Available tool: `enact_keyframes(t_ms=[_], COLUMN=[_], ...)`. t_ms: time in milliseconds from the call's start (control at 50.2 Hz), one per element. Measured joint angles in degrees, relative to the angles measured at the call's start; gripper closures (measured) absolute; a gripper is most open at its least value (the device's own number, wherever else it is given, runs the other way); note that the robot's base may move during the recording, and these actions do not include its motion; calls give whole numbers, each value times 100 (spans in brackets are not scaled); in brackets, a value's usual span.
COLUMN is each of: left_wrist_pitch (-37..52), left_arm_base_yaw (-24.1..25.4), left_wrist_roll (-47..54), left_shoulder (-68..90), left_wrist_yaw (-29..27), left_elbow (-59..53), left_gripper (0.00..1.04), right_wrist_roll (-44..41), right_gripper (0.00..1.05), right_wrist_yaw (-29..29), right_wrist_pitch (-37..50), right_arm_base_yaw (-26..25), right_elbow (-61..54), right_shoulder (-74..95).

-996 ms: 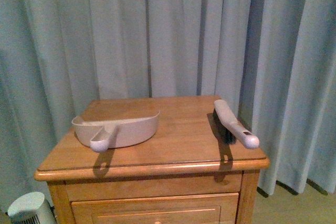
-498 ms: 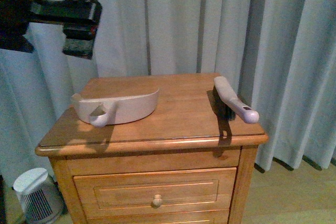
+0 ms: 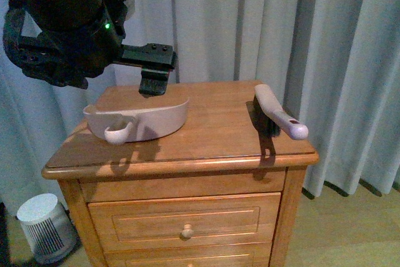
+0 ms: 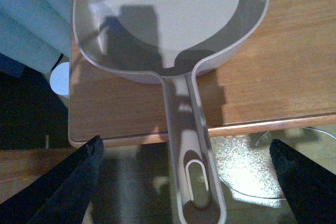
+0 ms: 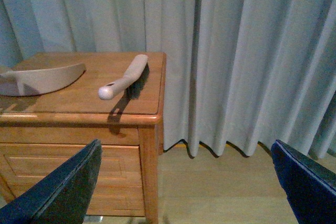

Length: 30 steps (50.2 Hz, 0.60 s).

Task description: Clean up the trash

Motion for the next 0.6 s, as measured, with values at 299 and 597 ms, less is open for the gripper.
enact_keyframes(t_ms=[299, 597], left_wrist_pitch=[-37, -28], left_arm_base_yaw=[-42, -103], left_wrist_roll=[-201, -273], left_shoulder=[459, 800], left_wrist_yaw=[-144, -201], left_elbow=[153, 278], left_gripper=[8, 8], right_wrist_roll=[0, 0], right_gripper=[7, 7], right_wrist_yaw=[0, 0], right_wrist_pitch=[0, 0], right_arm_base_yaw=[0, 0], right_elbow=[0, 0], right_shoulder=[0, 0])
